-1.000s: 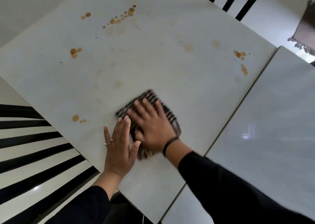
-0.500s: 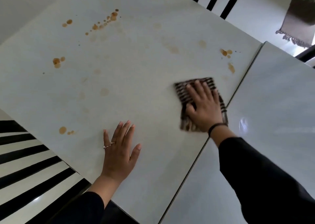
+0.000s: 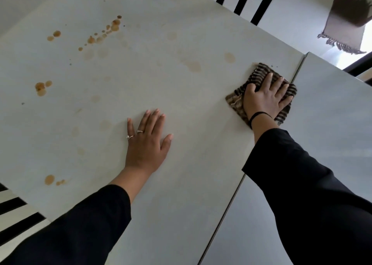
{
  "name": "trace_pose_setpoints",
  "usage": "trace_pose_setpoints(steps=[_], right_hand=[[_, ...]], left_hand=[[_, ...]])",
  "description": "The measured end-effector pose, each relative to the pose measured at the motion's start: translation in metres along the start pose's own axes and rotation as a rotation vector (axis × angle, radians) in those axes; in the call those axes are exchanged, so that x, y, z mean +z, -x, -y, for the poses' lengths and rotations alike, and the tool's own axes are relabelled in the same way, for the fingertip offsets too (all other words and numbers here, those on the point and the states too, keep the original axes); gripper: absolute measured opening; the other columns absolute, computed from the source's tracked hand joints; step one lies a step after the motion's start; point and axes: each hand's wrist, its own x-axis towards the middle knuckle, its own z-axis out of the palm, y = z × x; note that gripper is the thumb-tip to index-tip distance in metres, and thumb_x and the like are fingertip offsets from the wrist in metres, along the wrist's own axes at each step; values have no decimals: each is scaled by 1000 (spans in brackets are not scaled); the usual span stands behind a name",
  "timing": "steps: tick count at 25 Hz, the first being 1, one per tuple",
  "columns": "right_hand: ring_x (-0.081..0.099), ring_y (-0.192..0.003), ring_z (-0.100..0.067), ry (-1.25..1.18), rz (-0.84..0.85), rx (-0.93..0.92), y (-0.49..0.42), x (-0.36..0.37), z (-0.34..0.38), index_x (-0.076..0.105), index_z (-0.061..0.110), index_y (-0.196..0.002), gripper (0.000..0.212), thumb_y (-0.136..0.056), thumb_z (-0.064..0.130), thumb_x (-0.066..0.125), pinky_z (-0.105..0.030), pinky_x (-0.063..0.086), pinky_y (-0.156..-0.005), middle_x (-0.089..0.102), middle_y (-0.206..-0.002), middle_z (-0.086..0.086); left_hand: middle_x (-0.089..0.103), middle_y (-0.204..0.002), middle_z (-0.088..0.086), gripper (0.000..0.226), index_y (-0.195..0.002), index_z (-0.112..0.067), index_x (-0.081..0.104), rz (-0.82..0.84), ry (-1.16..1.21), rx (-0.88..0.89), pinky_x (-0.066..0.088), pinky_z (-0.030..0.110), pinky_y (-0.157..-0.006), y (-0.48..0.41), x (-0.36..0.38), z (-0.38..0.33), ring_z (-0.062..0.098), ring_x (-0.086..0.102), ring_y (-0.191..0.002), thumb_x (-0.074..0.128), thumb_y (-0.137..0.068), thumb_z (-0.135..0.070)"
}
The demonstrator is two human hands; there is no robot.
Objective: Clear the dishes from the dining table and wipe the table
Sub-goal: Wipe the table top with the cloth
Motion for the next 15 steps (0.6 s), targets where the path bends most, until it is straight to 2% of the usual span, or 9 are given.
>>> trace_pose_setpoints(steps=[5,8,11,15], right_hand=[[-5,-147,-28,7,-11,77,-69,-11,19,9,24,-153,72,-88,50,22,-54,-11,-115,0,-161,-9],[-5,-147,-29,35,10,-25,-92,-11,43,9,27,-153,71,-88,50,23,-55,-9,-115,0,-161,-8],[-3,-147,-27,78,43,-307,-80,3,100,9,31,-153,69,-89,50,26,-54,-6,-116,1,-161,-6],[5,-147,-26,140,112,-832,19,35,176,15,34,-152,67,-89,50,32,-53,-3,-116,10,-161,-4]], left_hand=[[41,-147,8,57,-135,-9,48,-52,-4,-7,15,61,-112,0,3,0,27,33,-139,40,-88,-41],[41,-148,8,57,-136,-9,47,-49,-28,16,15,61,-112,2,4,-1,26,31,-140,42,-88,-40],[38,-149,9,61,-139,-8,42,-67,-28,19,15,61,-112,2,5,0,26,29,-141,43,-88,-40],[23,-154,19,82,-147,2,13,-111,5,-46,8,61,-114,5,4,-2,29,20,-144,45,-87,-44]])
